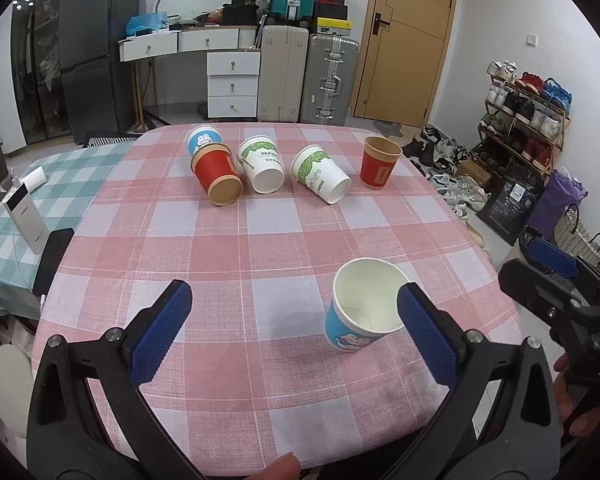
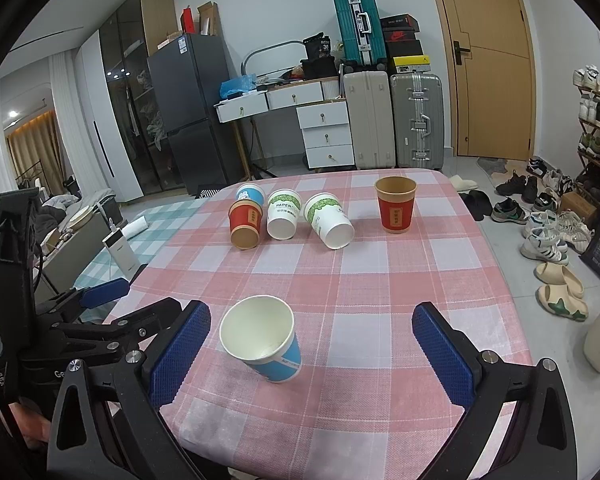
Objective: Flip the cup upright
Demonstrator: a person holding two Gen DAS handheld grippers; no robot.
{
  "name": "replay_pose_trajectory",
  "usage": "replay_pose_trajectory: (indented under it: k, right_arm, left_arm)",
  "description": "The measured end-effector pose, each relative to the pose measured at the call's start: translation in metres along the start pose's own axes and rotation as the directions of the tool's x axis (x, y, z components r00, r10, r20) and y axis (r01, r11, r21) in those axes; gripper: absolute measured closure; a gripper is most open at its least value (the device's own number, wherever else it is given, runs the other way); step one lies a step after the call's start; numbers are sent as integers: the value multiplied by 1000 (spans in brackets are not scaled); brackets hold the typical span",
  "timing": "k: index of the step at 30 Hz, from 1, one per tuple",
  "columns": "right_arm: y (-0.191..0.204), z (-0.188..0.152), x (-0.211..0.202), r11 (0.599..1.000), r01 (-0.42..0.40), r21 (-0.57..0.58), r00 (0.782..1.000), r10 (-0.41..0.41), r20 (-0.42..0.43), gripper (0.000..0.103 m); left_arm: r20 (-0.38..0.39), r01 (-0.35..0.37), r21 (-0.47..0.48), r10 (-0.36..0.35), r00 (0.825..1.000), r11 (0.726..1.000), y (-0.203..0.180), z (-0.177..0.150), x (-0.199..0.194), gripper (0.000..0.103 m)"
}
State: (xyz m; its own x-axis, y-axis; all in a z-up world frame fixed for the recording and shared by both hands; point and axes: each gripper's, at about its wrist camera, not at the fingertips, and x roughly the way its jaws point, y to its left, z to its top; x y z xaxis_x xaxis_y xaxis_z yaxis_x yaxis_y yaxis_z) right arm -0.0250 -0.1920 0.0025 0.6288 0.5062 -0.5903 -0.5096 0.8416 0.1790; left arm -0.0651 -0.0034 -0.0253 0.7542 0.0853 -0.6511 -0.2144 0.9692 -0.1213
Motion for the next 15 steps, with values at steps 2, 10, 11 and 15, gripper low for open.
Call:
replay_pose_trajectory:
  k: [2,10,11,15]
  right_arm:
    - [0,0,0,1000,1,1,1000,-1,1,0]
    - [1,-1,1,1000,-3,4,1000,3,-4,0]
    - [1,-2,1,1000,-3,5,1000,3,-5,0]
    - [-1,-2,2,1000,-4,7,1000,4,-8,0]
  left_arm:
    - [6,-7,7,7,1000,1000,-1,1,-2,0]
    - [8,-48,4,48,999,999,1,1,-2,0]
    - [9,-44,9,44,999,999,1,0,-2,0]
    - [33,-48,28,47,998,998,-1,0,-6,0]
